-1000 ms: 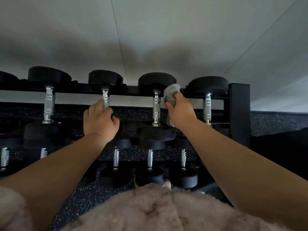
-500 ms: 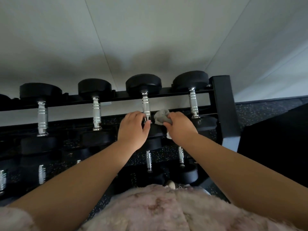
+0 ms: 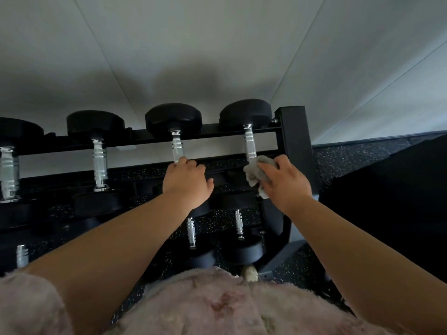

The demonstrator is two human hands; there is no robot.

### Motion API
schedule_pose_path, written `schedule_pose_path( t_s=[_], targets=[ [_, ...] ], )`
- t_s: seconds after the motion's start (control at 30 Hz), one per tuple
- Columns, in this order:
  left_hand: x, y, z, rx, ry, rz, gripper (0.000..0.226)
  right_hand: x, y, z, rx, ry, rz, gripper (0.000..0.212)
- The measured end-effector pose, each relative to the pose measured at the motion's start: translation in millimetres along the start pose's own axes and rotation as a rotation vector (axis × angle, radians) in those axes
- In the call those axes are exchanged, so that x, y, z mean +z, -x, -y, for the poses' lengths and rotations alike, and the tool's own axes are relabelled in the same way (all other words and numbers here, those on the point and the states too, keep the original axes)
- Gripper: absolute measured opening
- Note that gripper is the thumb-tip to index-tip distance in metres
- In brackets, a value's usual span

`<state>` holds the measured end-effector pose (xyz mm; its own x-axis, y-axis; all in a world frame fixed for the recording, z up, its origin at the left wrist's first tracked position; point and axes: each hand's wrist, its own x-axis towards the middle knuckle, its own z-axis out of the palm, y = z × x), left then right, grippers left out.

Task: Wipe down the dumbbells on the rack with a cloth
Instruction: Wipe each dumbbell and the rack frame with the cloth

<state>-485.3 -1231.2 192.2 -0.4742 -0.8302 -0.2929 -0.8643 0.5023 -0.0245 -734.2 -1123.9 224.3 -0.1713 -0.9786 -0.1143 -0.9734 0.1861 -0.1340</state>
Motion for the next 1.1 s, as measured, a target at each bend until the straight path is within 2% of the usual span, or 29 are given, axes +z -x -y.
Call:
schedule_pose_path(
  t_s=[0.07, 0.17, 0.3, 0.4, 0.57, 0.67, 0.77, 0.87, 0.97, 1.03, 1.1],
  targets=[
    [-3.0, -3.1, -1.2, -0.003, 0.009, 0.043, 0.057, 1.4, 2.6, -17.5, 0.034, -0.032, -0.056, 0.036],
    [-11.1, -5.8, -2.5, -0.026, 0.067, 0.144, 0.054, 4.4, 0.5, -27.9, -0.020, -0.095, -0.124, 0.032],
    [-13.5, -5.5, -3.4, -0.084, 0.162, 0.123, 0.046, 16.4, -19.6, -1.3, -0.323, -0.061, -0.150, 0.032],
    [-9.3, -3.9, -4.2, -0.166, 0.270, 0.028, 0.036, 30.8, -34.6, 22.2, -0.488, -0.035, -0.044, 0.034],
    [-8.4, 4.2, -2.4, -0.328, 0.514, -0.190, 0.022, 28.3, -37.6, -4.2, -0.501, -0.092, -0.006, 0.038],
    [-12.7, 4.6, -5.7, -0.387, 0.564, -0.222, 0.018, 22.7, -21.3, -41.2, -0.333, -0.282, 0.068, 0.040],
    [-14.4, 3.7, -8.9, -0.389, 0.481, -0.217, 0.021, 18.8, -12.0, -63.1, -0.210, -0.396, 0.032, 0.034],
    [-15.1, 1.2, -9.7, -0.395, 0.385, -0.195, 0.021, 20.9, -19.2, -40.7, -0.374, -0.310, -0.038, 0.036],
    [-14.8, 0.3, -12.8, -0.414, 0.344, -0.186, 0.022, 30.8, -36.5, 1.4, -0.583, -0.011, 0.001, 0.048],
    [-14.4, -0.5, -13.6, -0.429, 0.340, -0.181, 0.022, 34.3, -43.0, 26.1, -0.576, 0.074, 0.029, 0.051],
    [-11.5, -1.6, -12.3, -0.443, 0.353, -0.173, 0.022, 36.7, -45.6, 38.7, -0.581, 0.109, 0.012, 0.045]
  ],
)
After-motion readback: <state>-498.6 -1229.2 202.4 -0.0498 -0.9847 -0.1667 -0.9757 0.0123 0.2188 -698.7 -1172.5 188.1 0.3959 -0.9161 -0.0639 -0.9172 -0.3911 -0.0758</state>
